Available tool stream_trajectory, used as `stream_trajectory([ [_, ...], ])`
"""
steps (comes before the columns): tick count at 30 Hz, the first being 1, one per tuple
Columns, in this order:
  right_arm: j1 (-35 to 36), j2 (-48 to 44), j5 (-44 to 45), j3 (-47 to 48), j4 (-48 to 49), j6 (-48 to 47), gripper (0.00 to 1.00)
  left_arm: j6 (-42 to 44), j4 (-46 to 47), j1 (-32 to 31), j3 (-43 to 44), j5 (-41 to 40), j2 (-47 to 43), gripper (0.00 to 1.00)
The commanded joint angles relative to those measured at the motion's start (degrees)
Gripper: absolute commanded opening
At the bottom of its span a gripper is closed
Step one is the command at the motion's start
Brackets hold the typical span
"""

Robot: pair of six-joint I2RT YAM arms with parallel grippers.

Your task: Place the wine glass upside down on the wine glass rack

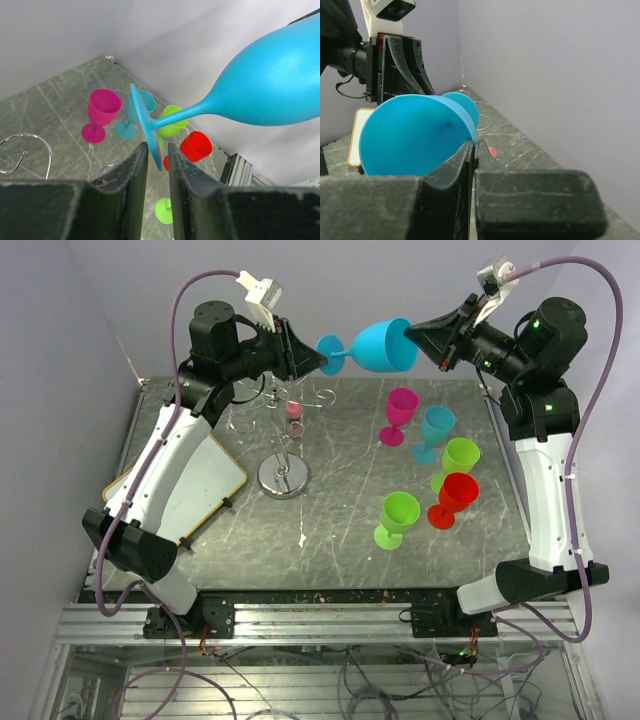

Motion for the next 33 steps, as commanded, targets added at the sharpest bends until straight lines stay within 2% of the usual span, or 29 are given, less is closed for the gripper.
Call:
stream_trajectory([
  [1,-0.14,0.22,-0.96,-1.18,2.12,0.34,0.0,-1.63,2.88,-0.75,1.49,2.05,0.16,0.3],
  [5,-0.13,0.18,-1.38,-2.07,2.95,0.86,0.0,-2.65,4.07,-0.89,0.56,2.26,0.01,0.24],
  [10,-0.11,-0.04,-1.65,-2.63,3.25,0.72,0.0,-3.43,4.66,-0.99,0.21,2.21,-0.51,0.08],
  [14,-0.14,-0.52,-2.02,-3.23,3.14,0.06,0.02,-3.9,4.89,-0.97,-0.41,1.13,-1.78,0.07],
  [17,-0.13,-0.88,-1.98,-3.54,2.2,-1.48,0.17,-2.96,4.27,-0.91,-0.88,-0.8,-3.1,0.07],
  [21,-0.21,-1.87,-1.36,-3.64,0.36,-3.45,0.44,1.26,1.39,-0.82,0.03,-2.97,-4.61,0.07],
  [23,-0.22,-2.41,-1.07,-3.54,-0.97,-4.99,0.53,2.84,0.03,-0.74,0.64,-4.22,-5.24,0.07],
  [27,-0.24,-3.39,-0.46,-2.4,-4.07,-8.06,0.68,5.37,-2.32,0.35,2.46,-7.0,-6.43,0.07],
  [31,-0.2,-4.34,1.69,-0.34,-7.79,-11.93,0.75,9.93,-5.81,2.32,4.39,-10.33,-8.0,0.07],
  [33,-0.3,-4.86,2.98,0.43,-9.65,-13.74,0.82,13.17,-7.84,3.1,5.68,-12.69,-8.91,0.07],
])
